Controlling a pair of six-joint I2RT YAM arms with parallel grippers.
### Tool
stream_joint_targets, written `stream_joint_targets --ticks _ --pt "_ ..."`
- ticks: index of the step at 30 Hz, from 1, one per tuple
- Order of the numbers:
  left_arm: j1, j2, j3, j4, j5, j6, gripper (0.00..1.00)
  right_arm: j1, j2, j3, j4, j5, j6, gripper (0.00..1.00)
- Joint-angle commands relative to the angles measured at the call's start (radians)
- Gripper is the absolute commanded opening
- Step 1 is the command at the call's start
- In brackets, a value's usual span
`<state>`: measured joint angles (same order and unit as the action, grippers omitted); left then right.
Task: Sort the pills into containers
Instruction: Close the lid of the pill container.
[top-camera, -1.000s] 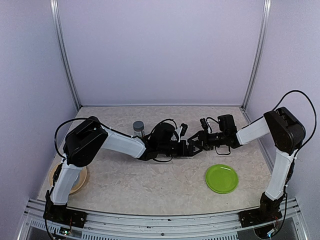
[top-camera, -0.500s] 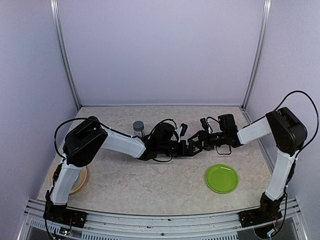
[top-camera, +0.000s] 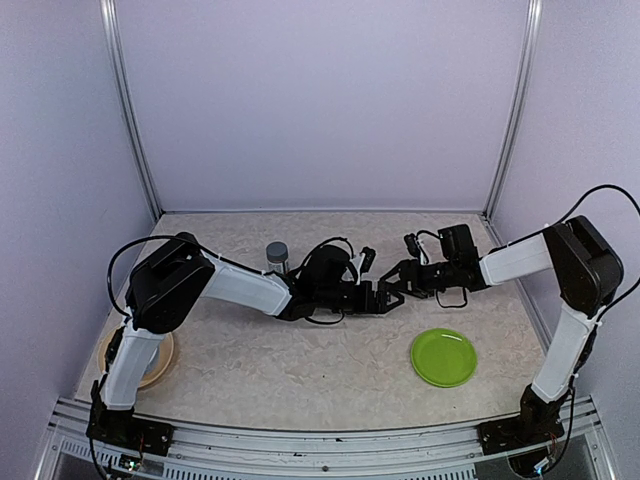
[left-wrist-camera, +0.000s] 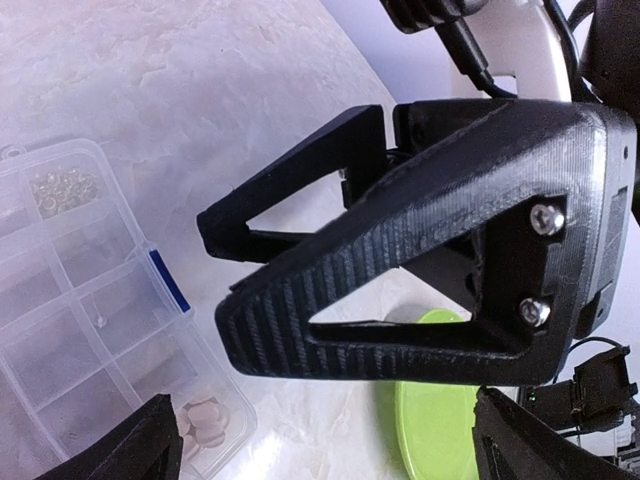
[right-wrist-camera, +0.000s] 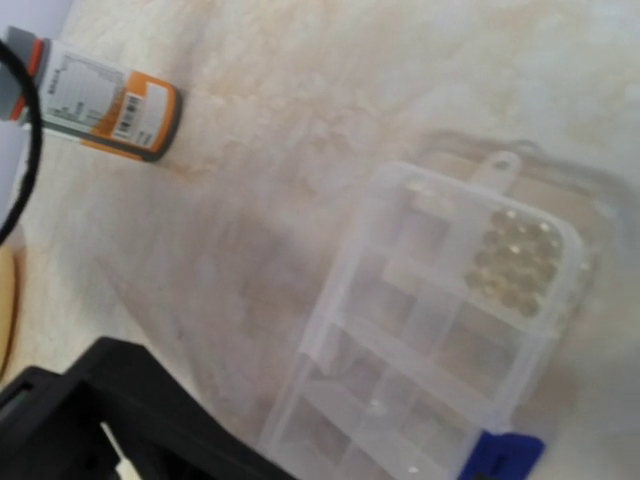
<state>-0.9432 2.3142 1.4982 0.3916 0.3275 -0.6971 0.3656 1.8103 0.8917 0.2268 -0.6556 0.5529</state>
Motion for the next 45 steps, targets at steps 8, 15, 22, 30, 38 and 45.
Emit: stream_joint_targets --ticks 8,15,22,30,38,45 --pt "0.003 -0.021 0.015 -0.105 -0.021 0.017 0.99 -0.002 0.009 0.021 -0.041 0.025 -0.035 0.61" --pt "0.004 -0.024 0.043 -0.136 -0.026 0.032 0.99 -0.001 0.048 0.033 -0.031 0.025 -0.030 0.60" --pt "0.011 -0.034 0.051 -0.151 -0.031 0.038 0.99 0.004 0.074 0.040 -0.019 0.022 -0.026 0.59" --pt "0.023 -0.052 0.046 -0.166 -0.050 0.040 0.99 0.010 0.095 0.043 -0.008 0.024 -0.021 0.57" --pt "0.032 -0.063 0.044 -0.203 -0.090 0.057 0.99 0.014 0.108 0.044 -0.003 0.027 -0.021 0.55" --pt "0.036 -0.057 0.040 -0.238 -0.134 0.069 0.99 0.025 0.124 0.044 0.006 0.027 -0.015 0.53"
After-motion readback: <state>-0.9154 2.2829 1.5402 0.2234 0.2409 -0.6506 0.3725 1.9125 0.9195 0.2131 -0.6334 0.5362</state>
